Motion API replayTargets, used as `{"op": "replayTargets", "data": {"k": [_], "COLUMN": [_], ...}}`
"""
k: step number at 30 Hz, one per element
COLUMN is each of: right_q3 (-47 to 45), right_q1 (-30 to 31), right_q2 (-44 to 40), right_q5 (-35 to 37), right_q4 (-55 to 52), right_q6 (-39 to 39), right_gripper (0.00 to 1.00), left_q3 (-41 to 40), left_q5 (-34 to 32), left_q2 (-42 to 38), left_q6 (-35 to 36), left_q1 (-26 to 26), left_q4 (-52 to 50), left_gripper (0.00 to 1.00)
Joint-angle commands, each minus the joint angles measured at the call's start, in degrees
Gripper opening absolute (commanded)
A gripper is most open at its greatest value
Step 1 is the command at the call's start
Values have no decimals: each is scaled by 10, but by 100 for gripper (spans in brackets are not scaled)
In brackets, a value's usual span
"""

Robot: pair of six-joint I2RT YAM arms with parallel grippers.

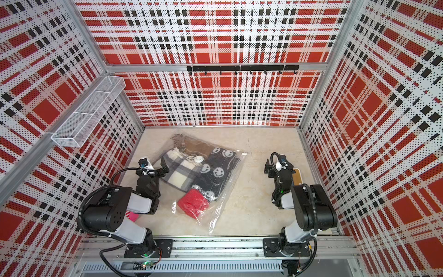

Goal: Take the scarf out of the vacuum bag
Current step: Open the vacuum bag at the center of the board.

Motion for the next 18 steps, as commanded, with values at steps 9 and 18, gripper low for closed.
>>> {"op": "replayTargets", "data": {"k": [9, 18], "right_q3": [4, -17], "right_q1": [-3, -3], "right_q2": [1, -4], "right_q5": [-4, 6], "right_q4": [3, 42], "right_q6": [-3, 1], "right_gripper": [100, 100], "left_q3": [-4, -21], "left_q5": [0, -39], "left_q2": [1, -3], "left_q6": [8, 18], "left_q1": [-1, -20], "left_q4": [13, 46], "left_gripper": [98, 98]}}
